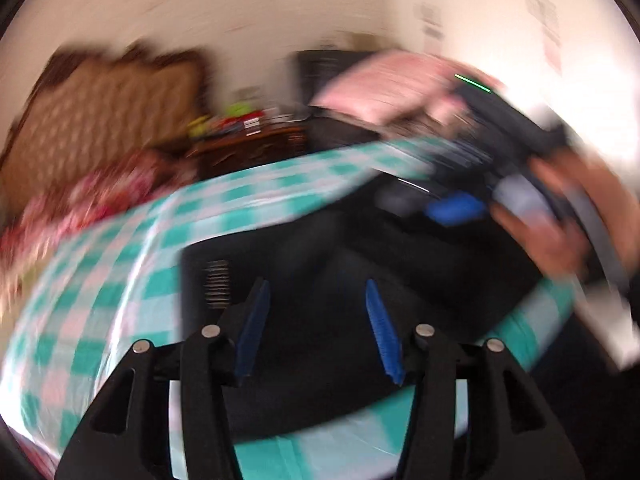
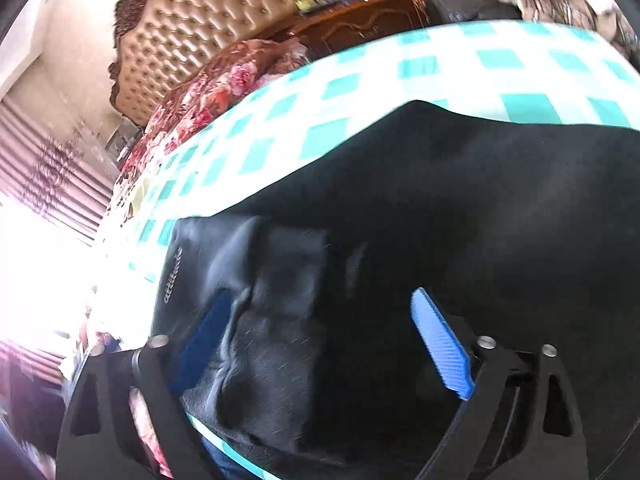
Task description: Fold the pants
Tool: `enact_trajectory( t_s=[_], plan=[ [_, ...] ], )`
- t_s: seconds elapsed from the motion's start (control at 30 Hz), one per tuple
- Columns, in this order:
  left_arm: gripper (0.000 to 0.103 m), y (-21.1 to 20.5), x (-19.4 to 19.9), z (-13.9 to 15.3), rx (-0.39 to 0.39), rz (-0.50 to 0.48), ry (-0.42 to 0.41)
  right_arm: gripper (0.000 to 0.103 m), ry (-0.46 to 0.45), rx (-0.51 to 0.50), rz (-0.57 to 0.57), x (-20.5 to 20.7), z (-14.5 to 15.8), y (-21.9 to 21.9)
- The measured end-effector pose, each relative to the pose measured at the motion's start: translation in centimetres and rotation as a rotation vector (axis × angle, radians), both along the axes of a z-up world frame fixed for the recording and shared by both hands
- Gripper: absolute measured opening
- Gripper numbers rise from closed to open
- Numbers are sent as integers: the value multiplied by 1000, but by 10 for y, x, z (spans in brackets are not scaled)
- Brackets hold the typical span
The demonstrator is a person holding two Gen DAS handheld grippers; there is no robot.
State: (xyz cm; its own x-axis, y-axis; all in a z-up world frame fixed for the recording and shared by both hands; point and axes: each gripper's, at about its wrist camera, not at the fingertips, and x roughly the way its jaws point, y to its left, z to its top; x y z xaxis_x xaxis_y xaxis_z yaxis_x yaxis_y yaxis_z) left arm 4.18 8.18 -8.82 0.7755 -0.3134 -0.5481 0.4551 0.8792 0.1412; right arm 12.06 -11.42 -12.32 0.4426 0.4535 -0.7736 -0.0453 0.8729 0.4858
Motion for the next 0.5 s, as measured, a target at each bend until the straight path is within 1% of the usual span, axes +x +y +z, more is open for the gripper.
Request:
enact_trajectory(
  t_s=[0.03, 0.1, 0.17, 0.2, 0.23, 0.27, 0.33, 0.37, 0.4, 0.43, 0.47, 0.5],
  plan=[
    [51, -17, -8, -5, 51, -43, -18, 85, 10, 11, 8, 4, -1, 0],
    [51, -41, -14, -13, 121, -90, -40, 79, 36, 32, 18, 10, -4, 2],
    [52, -57, -17, -20, 155, -128, -44, 75, 59, 36, 24, 16, -9, 4],
    [54, -63, -17, -22, 165, -146, -38, 72, 70, 34, 29, 18, -11, 6],
    [60, -69, -17, -26, 181, -160, -33, 70, 78, 31, 33, 20, -13, 8],
    [61, -73, -17, -29, 203, -161, -40, 69, 81, 29, 35, 20, -15, 9],
    [61, -80, -10, -38, 263, -126, -49, 68, 81, 18, 39, 22, -16, 11],
    [60, -82, -8, -40, 275, -120, -49, 67, 79, 9, 42, 23, -16, 13],
    [58, -85, -5, -43, 288, -123, -41, 64, 76, 0, 45, 23, -15, 15],
    [49, -89, -3, -48, 310, -119, -39, 60, 75, -8, 50, 25, -16, 16],
    [37, -90, -2, -51, 335, -105, -51, 43, 79, -10, 62, 27, -17, 19],
    [36, -90, -2, -53, 349, -98, -60, 32, 81, -3, 69, 28, -17, 19]
  ],
)
